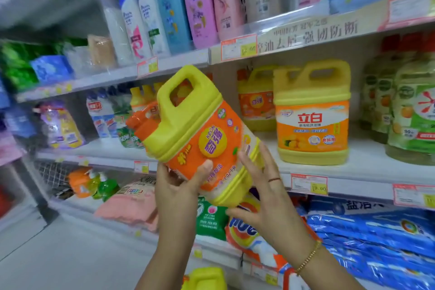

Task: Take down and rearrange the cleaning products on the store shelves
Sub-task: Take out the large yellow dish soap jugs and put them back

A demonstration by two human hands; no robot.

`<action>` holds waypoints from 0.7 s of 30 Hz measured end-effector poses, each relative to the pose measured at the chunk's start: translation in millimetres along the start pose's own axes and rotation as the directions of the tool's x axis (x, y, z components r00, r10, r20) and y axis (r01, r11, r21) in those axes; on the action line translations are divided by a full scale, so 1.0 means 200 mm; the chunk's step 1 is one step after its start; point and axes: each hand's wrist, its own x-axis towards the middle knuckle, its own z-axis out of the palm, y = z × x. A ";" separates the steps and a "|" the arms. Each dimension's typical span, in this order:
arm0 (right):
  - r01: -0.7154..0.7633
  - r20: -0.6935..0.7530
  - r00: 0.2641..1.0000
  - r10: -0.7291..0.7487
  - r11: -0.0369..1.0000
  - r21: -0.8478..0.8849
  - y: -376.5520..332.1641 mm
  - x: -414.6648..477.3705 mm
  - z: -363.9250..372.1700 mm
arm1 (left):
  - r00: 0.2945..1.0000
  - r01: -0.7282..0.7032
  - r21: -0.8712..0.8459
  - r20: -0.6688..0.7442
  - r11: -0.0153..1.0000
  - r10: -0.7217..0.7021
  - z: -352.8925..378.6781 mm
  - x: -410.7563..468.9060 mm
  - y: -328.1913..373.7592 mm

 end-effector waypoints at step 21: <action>-0.247 0.069 0.904 0.422 0.382 0.890 -0.20 0.12 0.10 | 0.944 0.226 -0.147 0.278 0.963 -0.179 -0.10 0.15 -0.12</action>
